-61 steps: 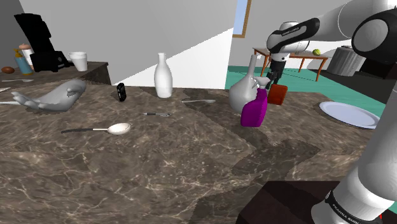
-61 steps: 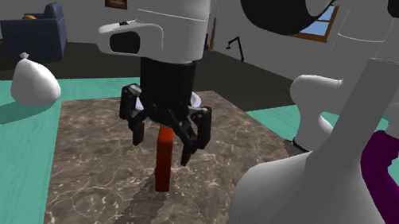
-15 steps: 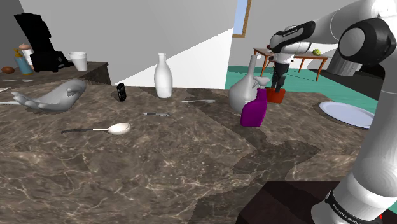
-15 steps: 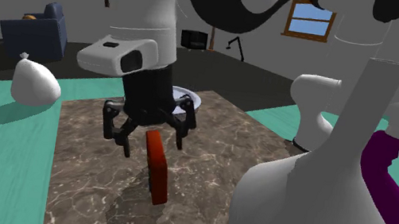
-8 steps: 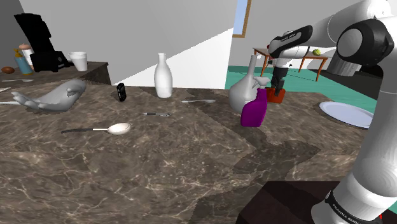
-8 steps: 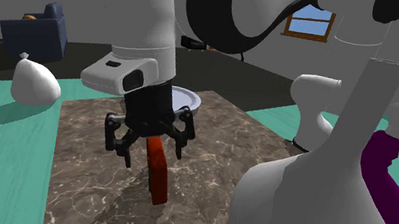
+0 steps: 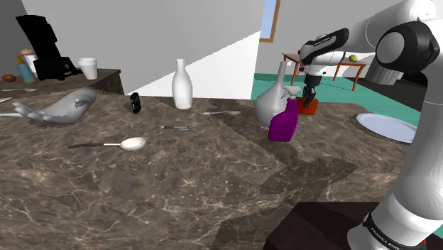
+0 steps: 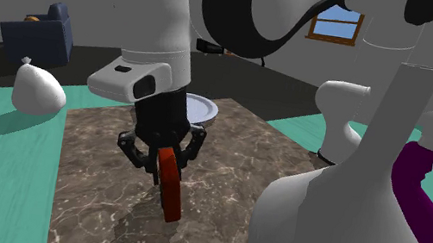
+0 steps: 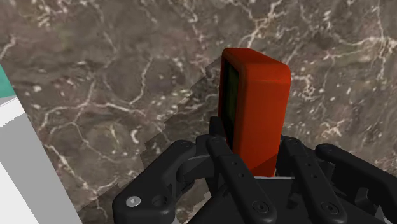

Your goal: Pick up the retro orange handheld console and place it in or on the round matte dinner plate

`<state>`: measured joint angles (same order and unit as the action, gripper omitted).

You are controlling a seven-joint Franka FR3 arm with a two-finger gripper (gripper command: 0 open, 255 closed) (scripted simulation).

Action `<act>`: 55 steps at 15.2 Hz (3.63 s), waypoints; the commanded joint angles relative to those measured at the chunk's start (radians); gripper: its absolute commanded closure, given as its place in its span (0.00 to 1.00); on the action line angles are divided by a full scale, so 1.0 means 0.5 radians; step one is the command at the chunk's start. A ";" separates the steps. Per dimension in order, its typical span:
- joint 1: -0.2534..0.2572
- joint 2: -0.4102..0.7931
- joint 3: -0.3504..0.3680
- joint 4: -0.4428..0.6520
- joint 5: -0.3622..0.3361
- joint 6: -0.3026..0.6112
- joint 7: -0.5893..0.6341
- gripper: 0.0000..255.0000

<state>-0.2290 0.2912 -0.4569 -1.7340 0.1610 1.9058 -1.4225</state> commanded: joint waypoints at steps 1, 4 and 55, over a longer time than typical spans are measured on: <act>0.000 0.002 0.000 -0.002 0.000 -0.001 0.000 1.00; 0.000 0.002 0.000 -0.002 0.000 -0.001 0.000 1.00; -0.712 -0.299 -0.604 0.137 -0.198 -0.444 -1.236 1.00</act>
<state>-0.5675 0.1296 -0.7487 -1.6756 0.0554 1.6842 -2.0103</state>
